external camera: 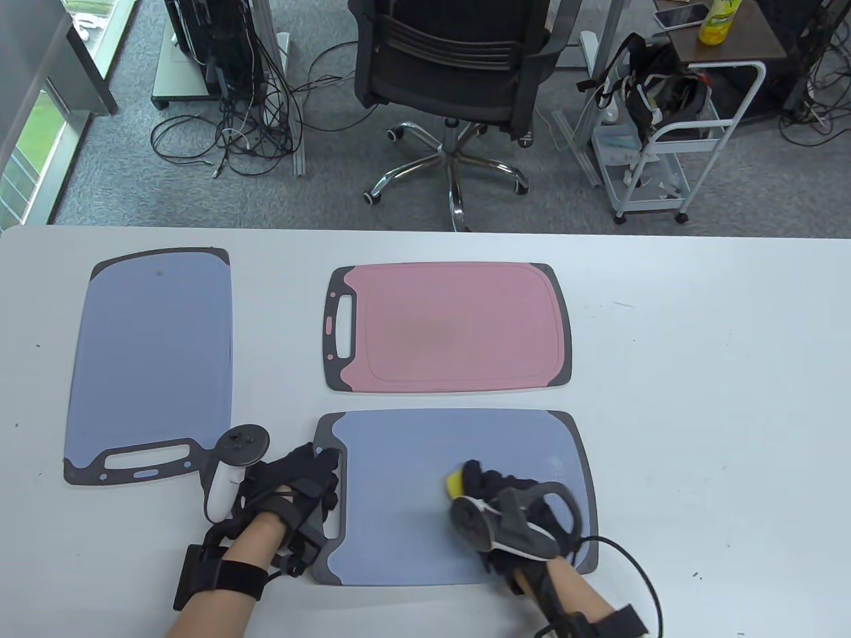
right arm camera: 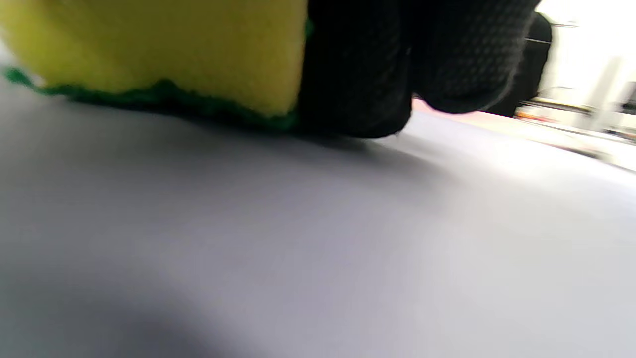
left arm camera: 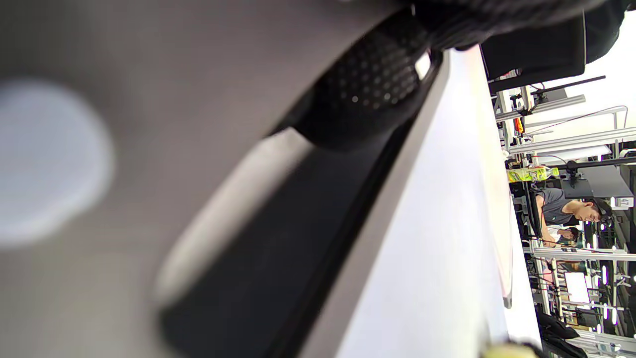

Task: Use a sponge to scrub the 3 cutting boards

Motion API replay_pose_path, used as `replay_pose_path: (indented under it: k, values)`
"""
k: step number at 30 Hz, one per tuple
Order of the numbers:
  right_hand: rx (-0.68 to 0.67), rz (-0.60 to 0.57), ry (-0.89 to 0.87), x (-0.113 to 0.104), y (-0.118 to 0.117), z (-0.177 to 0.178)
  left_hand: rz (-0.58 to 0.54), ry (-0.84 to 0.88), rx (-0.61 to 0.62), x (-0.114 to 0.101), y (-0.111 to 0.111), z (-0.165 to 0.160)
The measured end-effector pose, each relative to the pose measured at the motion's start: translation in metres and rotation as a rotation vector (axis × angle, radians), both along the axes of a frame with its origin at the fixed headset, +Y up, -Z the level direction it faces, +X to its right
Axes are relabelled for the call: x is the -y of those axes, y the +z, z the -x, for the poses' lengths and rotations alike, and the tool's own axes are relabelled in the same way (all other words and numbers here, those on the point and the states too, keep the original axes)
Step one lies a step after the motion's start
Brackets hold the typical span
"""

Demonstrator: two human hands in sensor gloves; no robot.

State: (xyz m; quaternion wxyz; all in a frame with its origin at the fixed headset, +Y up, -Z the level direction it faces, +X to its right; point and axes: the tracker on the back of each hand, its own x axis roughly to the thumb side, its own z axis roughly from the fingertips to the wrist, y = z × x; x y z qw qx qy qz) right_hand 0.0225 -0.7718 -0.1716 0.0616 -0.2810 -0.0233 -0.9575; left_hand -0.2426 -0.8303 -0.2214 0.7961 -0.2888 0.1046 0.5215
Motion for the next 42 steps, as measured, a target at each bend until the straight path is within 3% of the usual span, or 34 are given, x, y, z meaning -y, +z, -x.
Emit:
replay_pose_path:
  k: [4, 6, 8, 10, 13, 19, 21, 23, 27, 31, 34, 37, 42]
  values:
    - [-0.221, -0.027, -0.007, -0.004, 0.022, 0.083, 0.008, 0.017, 0.005, 0.000, 0.000, 0.000]
    - [-0.233, -0.040, 0.006, -0.005, 0.026, 0.098, 0.009, 0.022, 0.007, 0.000, 0.000, 0.000]
    - [-0.225, -0.032, 0.059, -0.006, 0.024, 0.088, 0.011, 0.027, 0.011, 0.000, 0.000, 0.000]
    - [-0.151, -0.050, 0.014, -0.003, 0.018, 0.058, 0.006, 0.020, 0.010, 0.000, 0.000, 0.000]
    - [-0.015, -0.059, 0.063, 0.002, 0.008, -0.015, 0.006, 0.019, 0.011, 0.000, 0.000, 0.000]
    - [0.444, 0.041, 0.083, 0.009, 0.002, -0.175, -0.002, 0.000, 0.007, 0.000, 0.000, 0.000]
    - [0.473, 0.046, 0.011, 0.008, 0.000, -0.184, -0.003, -0.007, 0.004, 0.000, 0.000, 0.000]
    - [0.409, 0.043, 0.019, 0.008, -0.003, -0.161, 0.000, -0.001, 0.007, 0.000, 0.000, 0.000]
    - [0.134, -0.009, -0.016, 0.004, -0.005, -0.067, -0.002, -0.003, 0.006, 0.000, 0.000, 0.000]
    - [-0.148, -0.019, 0.003, -0.002, 0.014, 0.051, 0.011, 0.020, 0.009, 0.002, -0.001, 0.002]
    - [-0.249, -0.042, 0.023, -0.004, 0.025, 0.093, 0.010, 0.019, 0.009, 0.002, 0.000, 0.001]
    - [-0.217, -0.034, 0.024, -0.004, 0.023, 0.082, 0.007, 0.017, 0.009, 0.002, 0.000, 0.001]
    - [0.024, -0.014, 0.041, 0.000, 0.009, -0.016, 0.007, 0.018, 0.010, 0.002, 0.000, 0.001]
